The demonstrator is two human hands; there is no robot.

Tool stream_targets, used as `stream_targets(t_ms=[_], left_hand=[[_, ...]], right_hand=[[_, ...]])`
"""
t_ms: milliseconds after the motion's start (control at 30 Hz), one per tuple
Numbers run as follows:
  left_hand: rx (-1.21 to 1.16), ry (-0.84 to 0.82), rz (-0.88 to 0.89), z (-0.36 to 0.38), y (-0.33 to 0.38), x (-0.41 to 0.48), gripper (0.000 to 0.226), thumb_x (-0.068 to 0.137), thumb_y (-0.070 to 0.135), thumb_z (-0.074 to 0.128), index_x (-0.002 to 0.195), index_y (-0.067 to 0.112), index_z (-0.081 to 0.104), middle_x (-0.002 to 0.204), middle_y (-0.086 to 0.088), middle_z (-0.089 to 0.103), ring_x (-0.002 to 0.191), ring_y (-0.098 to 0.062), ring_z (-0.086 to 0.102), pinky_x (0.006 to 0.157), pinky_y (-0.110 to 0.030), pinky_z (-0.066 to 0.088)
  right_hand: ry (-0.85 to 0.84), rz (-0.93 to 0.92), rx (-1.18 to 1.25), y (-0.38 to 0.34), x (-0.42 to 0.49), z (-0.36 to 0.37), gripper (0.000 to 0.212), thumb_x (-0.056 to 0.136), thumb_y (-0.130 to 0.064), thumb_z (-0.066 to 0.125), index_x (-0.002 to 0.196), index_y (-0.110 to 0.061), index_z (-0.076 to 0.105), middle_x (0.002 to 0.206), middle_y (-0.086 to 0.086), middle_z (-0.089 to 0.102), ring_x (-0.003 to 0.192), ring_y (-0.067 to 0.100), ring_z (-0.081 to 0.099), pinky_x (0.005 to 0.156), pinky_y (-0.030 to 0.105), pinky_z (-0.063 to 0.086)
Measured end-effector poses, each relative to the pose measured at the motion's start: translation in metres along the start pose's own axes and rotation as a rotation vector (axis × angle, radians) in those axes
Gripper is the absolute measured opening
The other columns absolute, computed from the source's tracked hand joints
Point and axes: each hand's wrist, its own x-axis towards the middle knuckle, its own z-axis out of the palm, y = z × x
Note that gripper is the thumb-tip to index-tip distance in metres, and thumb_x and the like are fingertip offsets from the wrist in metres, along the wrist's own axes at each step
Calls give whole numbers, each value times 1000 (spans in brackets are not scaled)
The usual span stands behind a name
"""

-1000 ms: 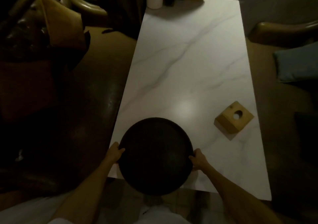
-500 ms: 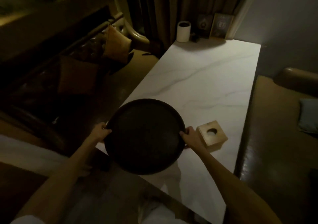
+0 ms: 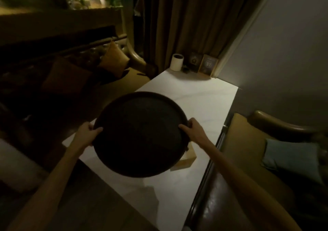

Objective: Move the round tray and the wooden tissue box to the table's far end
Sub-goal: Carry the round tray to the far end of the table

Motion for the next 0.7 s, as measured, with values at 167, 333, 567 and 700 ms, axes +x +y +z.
stream_targets(t_ms=[167,333,567,700], left_hand=[[-25,145,-25,-5,27,-22,32,86,28,69,102,7,50,91,-8,57,79,-24,59,62,-35,49],[30,334,-70,-3,47,-17,25,85,24,69,90,11,49,83,-3,55,72,-17,55,54,-27,40],[86,444,-255,46,82,33,29,84,28,72,89,9,50,86,-10,57,79,-26,58,67,-40,48],[51,484,-303,78,95,43,40,85,27,70,103,-5,53,91,-19,59,79,-30,58,62,-36,44]], right_hand=[[-82,-70,42,-3,32,-2,42,89,-43,64,107,-7,51,91,6,59,74,14,62,51,20,48],[-217,-163,45,-2,94,14,40,91,-42,63,104,-6,52,87,3,57,71,12,58,51,18,44],[-399,-257,51,-11,224,1,33,93,-41,60,97,-11,48,82,-2,51,68,5,49,51,14,36],[-452,-310,39,-11,278,-7,34,91,-40,62,94,-9,49,78,-3,51,66,8,50,51,16,37]])
